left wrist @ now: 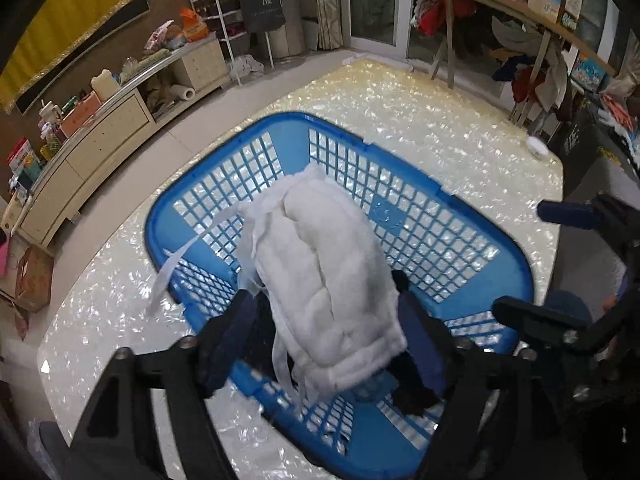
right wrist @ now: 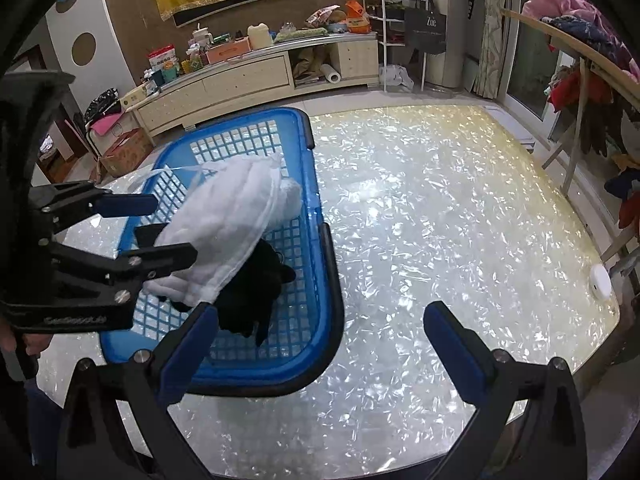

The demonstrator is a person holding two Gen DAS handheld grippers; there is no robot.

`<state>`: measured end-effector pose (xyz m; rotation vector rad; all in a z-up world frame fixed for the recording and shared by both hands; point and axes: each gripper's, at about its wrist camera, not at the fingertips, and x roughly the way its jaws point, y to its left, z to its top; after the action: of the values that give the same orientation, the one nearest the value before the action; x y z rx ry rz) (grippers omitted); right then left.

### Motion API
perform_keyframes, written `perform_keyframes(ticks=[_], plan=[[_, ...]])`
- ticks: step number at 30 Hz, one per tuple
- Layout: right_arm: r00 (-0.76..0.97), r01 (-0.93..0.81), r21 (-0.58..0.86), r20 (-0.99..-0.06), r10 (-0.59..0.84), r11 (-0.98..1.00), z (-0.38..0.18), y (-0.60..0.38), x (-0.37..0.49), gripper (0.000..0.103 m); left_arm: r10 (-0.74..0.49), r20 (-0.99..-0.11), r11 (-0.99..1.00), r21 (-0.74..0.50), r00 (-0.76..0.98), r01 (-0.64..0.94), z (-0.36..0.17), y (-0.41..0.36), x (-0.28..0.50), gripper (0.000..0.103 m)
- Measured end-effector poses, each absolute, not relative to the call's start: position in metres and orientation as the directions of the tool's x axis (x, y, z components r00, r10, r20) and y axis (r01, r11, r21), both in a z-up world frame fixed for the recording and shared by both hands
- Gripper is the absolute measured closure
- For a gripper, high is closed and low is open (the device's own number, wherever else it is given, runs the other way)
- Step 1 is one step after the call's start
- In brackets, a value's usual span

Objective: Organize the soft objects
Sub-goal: 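Open the left gripper to drop the quilted pad into the basket, then move the right gripper to the small black ring on the table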

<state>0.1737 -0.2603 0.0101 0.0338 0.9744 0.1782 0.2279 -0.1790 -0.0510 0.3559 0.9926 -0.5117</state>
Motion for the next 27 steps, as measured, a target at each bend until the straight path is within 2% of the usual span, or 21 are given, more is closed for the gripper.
perform_keyframes(ticks=[4,13,19,20,27], plan=[[0.559,-0.148,0.111,-0.811,0.176,0.983,0.018,-0.255,0.164,0.0,-0.247,-0.843,0.838,0.061,0.477,0.542,-0.034,-0.168,0.211,0.02],[0.585,-0.179,0.101,-0.788,0.189,0.979,0.041,-0.241,0.136,0.0,-0.24,-0.822,0.866,0.058,0.516,0.496,-0.011,-0.137,0.172,0.016],[0.593,-0.208,0.094,-0.779,0.203,0.973,0.049,-0.229,0.126,0.0,-0.244,-0.81,0.881,0.044,0.534,0.471,-0.002,-0.117,0.143,0.005],[0.592,-0.213,0.096,-0.779,0.206,0.972,0.049,-0.227,0.123,0.0,-0.244,-0.807,0.888,0.038,0.539,0.458,0.0,-0.111,0.139,0.0],[0.575,-0.276,0.096,-0.781,0.244,0.956,0.048,-0.197,0.11,0.0,-0.233,-0.808,0.907,0.02,0.541,0.42,-0.003,-0.076,0.108,0.0]])
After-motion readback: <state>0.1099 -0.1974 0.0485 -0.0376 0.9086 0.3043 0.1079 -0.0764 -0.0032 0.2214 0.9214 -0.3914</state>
